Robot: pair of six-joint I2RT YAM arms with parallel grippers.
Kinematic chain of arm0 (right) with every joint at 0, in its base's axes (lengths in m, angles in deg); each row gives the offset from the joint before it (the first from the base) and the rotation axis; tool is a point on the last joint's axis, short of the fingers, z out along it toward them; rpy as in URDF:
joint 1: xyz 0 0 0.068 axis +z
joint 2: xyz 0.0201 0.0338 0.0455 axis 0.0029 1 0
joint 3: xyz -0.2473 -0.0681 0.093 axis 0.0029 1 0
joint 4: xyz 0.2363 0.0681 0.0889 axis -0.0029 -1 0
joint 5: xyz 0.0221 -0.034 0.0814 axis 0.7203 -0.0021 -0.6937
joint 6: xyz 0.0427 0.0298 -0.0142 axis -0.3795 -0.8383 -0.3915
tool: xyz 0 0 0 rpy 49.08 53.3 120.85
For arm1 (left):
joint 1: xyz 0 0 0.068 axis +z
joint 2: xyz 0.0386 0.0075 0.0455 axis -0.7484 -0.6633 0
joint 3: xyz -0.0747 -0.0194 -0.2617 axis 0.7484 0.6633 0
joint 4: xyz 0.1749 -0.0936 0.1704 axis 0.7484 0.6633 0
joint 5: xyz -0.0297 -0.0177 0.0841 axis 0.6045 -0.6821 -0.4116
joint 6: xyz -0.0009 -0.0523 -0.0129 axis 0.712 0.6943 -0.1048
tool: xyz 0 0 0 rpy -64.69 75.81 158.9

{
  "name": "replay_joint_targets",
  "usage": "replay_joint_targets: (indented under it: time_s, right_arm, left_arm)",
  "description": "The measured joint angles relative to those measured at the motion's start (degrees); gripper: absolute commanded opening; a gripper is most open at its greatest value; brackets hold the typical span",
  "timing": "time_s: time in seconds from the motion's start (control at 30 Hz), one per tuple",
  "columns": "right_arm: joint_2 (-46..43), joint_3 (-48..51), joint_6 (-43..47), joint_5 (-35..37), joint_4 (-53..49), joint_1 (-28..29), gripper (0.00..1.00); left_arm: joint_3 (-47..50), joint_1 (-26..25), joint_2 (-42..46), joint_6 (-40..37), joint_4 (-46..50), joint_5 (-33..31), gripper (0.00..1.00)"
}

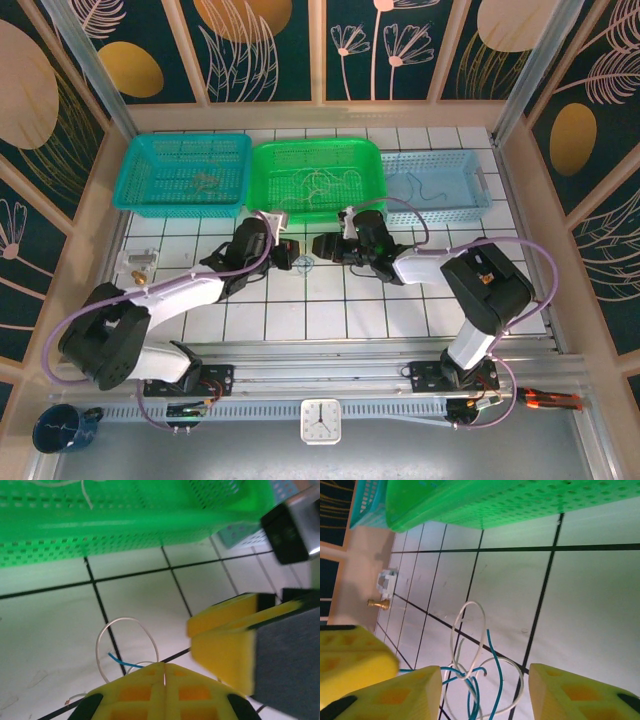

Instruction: Untangle the cables

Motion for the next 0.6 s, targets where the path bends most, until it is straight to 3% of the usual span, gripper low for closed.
replay_joint_targets:
  time_s: [0.23,0.6]
  right_arm:
    - [0.8,0.0,-0.6,-0.9,2.1,0.9,0.54]
    - [1.9,0.0,-1.1,-1.7,4.1,1.1,0.52]
  left_arm:
    - [-0.7,0.0,2.7,0.9,-1.1,2.0,0.0]
    - [-0.8,0.0,2.7,2.0,-3.0,4.8,0.0]
